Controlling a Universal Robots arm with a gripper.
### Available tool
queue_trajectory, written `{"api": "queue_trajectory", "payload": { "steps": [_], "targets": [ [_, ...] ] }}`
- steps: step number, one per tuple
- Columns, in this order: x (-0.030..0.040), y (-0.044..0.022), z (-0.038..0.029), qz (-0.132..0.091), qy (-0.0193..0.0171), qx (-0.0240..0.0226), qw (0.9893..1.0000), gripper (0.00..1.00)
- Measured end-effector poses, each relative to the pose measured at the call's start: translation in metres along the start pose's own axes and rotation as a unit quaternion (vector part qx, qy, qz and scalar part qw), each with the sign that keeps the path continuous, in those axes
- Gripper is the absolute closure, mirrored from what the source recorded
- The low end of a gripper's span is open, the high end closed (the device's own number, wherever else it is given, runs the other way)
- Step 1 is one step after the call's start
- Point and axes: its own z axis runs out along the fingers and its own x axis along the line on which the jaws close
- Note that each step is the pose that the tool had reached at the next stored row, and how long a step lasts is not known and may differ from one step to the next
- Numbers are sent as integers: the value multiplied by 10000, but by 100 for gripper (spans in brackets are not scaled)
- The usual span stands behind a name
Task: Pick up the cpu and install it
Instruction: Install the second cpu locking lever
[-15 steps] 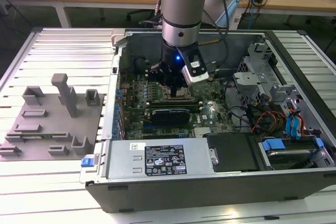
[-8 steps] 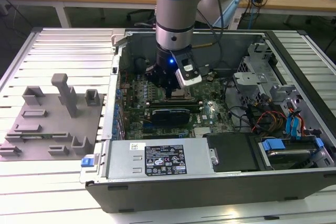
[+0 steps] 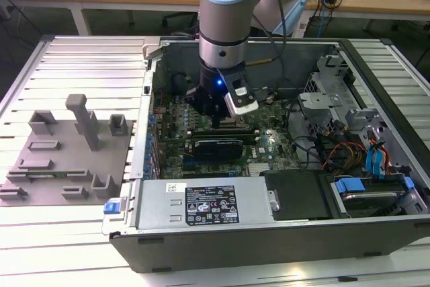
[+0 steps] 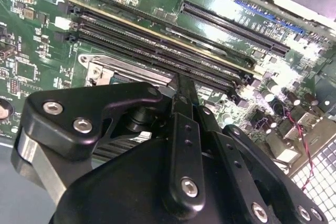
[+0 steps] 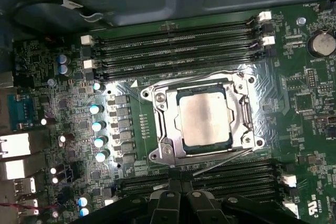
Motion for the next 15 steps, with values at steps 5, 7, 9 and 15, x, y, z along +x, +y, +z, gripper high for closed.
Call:
{"api": "queue_trajectory", "payload": {
  "steps": [5, 7, 9, 15],
  "targets": [
    [75, -11, 56, -6, 9, -77, 10000, 89],
    [103, -16, 75, -7, 14, -125, 9999, 89],
    [116, -22, 114, -11, 21, -176, 9998, 89],
    [115, -25, 192, -16, 40, -305, 9995, 89]
  ]
}}
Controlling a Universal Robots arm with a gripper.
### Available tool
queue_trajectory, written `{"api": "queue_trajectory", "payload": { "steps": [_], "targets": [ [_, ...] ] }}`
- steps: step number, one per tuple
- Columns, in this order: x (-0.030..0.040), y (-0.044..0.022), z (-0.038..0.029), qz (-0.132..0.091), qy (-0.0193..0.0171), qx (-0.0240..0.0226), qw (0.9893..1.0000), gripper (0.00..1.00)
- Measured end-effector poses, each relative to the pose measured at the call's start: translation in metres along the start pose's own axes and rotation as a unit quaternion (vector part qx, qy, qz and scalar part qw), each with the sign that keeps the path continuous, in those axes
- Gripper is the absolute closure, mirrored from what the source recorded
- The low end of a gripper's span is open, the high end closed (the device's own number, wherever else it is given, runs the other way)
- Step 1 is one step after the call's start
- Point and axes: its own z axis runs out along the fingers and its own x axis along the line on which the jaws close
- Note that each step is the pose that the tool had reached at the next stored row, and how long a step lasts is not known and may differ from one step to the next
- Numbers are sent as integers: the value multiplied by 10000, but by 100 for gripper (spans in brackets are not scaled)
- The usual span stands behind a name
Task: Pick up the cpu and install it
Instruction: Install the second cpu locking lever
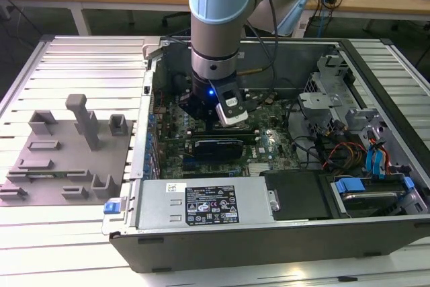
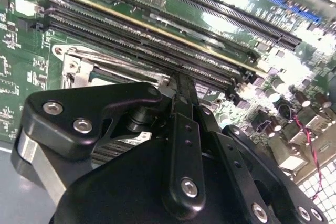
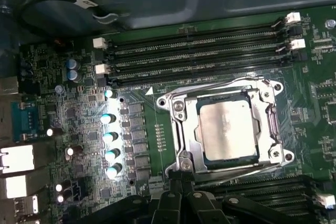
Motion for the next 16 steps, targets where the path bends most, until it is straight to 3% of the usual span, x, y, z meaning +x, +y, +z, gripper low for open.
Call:
{"api": "queue_trajectory", "payload": {
  "steps": [4, 10, 16],
  "targets": [
    [0, 1, -11, 0, 1, -12, 10000, 89],
    [0, 13, -150, 0, 2, -7, 10000, 89],
    [-1, 14, -161, 0, 0, 7, 10000, 89]
  ]
}}
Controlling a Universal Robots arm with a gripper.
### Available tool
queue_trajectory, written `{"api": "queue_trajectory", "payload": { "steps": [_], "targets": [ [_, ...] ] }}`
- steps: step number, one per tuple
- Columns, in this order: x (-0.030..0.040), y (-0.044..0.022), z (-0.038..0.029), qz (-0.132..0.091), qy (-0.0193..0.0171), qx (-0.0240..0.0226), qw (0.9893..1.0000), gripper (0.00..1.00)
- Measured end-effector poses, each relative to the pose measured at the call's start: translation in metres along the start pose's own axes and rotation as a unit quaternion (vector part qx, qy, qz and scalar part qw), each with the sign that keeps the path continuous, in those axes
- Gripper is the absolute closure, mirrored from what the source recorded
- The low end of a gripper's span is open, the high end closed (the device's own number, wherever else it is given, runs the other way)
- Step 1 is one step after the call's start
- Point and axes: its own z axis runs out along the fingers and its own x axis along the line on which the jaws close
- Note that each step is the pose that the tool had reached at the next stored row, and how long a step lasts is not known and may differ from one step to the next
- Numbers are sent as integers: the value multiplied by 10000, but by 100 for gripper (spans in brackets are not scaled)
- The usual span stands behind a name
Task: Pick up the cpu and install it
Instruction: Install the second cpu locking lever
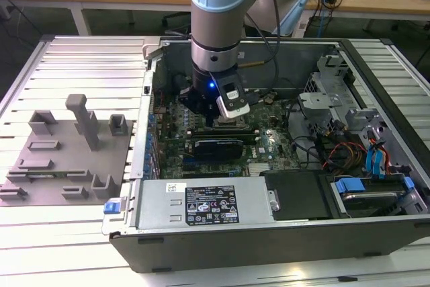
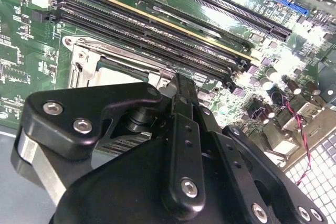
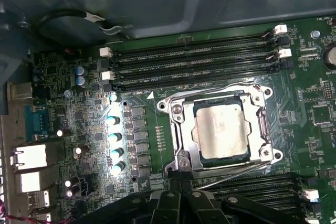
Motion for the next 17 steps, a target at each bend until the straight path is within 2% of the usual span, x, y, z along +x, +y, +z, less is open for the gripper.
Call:
{"api": "queue_trajectory", "payload": {
  "steps": [10, 17],
  "targets": [
    [-19, -12, -1, 0, 0, 0, 10000, 89],
    [-62, -8, -1, 0, 0, 0, 10000, 89]
  ]
}}
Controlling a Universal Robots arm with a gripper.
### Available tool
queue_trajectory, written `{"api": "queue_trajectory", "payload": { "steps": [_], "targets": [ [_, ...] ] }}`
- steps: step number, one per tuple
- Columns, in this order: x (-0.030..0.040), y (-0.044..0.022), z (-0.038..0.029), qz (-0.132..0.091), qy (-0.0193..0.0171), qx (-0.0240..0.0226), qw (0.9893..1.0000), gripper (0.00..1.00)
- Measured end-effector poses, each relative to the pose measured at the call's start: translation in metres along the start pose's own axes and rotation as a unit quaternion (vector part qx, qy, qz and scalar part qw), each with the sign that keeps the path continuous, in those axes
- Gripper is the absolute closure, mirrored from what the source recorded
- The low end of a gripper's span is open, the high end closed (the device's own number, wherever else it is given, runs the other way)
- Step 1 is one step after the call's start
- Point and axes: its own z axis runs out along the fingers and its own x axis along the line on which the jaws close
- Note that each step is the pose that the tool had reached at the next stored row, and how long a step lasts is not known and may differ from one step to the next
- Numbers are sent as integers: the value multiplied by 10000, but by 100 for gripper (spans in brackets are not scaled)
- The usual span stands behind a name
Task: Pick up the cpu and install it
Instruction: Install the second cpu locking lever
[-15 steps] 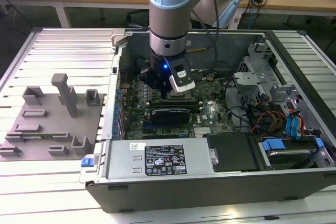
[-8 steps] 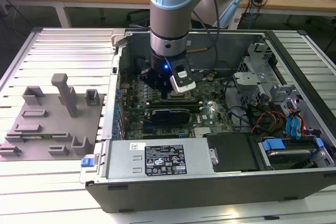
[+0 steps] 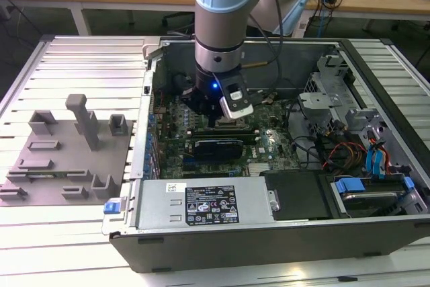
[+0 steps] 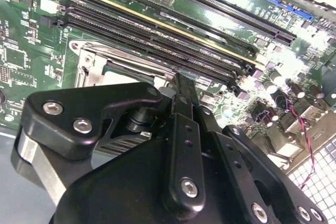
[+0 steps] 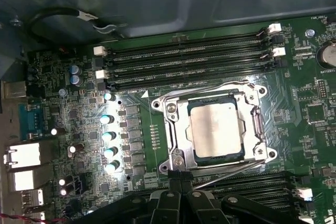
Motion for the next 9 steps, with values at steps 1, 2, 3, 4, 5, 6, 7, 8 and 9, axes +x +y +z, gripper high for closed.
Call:
{"api": "queue_trajectory", "payload": {
  "steps": [1, 2, 3, 4, 5, 6, 7, 8, 9],
  "targets": [
    [-7, 1, 0, 0, 0, 0, 10000, 89],
    [-17, 3, 0, 0, 0, 0, 10000, 89],
    [-26, 4, 0, 0, 0, 0, 10000, 89],
    [-38, 5, 0, 0, 0, 0, 10000, 89],
    [-55, 8, 0, 0, 0, 0, 10000, 89],
    [-71, 10, 0, 0, 0, 0, 10000, 89],
    [-80, 11, 0, 0, 0, 0, 10000, 89],
    [-94, 10, 1, 0, 0, -1, 10000, 89],
    [-102, 6, 0, 0, 1, 0, 10000, 89]
  ]
}}
